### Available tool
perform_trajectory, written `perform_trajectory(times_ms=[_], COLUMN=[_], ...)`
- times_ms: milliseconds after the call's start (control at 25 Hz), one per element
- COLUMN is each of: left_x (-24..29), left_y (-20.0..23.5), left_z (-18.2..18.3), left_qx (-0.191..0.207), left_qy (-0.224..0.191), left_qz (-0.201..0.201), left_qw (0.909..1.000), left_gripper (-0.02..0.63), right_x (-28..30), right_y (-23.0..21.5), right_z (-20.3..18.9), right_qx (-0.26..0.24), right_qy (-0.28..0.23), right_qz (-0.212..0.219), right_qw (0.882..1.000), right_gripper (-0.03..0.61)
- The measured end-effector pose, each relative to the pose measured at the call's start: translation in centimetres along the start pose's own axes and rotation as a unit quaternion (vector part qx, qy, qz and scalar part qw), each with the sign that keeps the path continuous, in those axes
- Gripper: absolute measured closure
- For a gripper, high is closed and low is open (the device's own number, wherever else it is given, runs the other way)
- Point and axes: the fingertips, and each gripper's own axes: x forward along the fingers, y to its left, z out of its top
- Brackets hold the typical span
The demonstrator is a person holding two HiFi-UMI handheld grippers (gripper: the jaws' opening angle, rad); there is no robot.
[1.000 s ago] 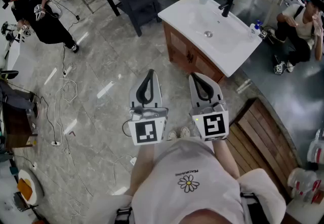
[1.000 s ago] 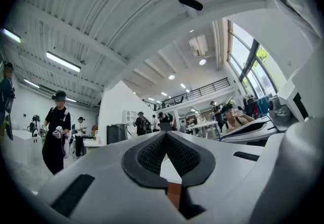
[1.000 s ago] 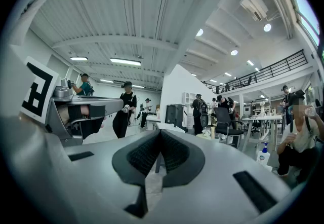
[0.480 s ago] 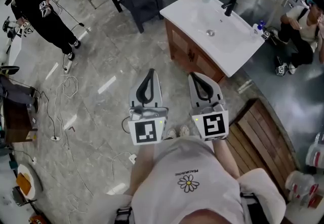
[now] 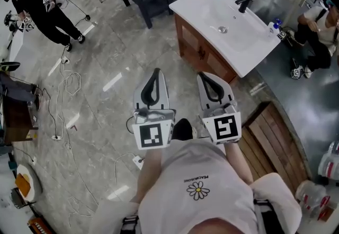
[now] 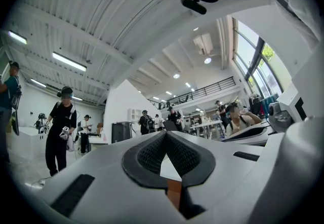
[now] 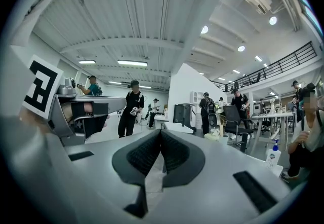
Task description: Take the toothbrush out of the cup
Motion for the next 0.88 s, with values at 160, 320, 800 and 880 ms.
perform_trajectory(times_ms=[160,320,800,880], left_x=[0.0,1.4,14.6,17.7], left_y=[1.0,2.6,6.1,6.7], left_z=[-0.5,-1.0,-3.2,-3.9], left_qx=[-0.006,-0.006,0.004,-0.002], left_qy=[0.003,-0.003,-0.029,-0.027], left_qz=[0.015,0.022,-0.035,-0.051], left_qw=[0.9999,0.9997,0.999,0.9984], left_gripper=[0.598,0.598,0.598,0.598], right_x=[0.9,2.4,12.3,14.7], right_y=[0.2,0.0,-8.4,-9.7], right_z=[0.2,-0.1,-2.2,-2.6], right_qx=[0.0,-0.003,-0.002,-0.004], right_qy=[-0.006,-0.004,0.004,0.013], right_qz=[0.013,0.016,-0.064,-0.075], right_qw=[1.0,1.0,0.998,0.997], right_gripper=[0.566,0.566,0.566,0.566])
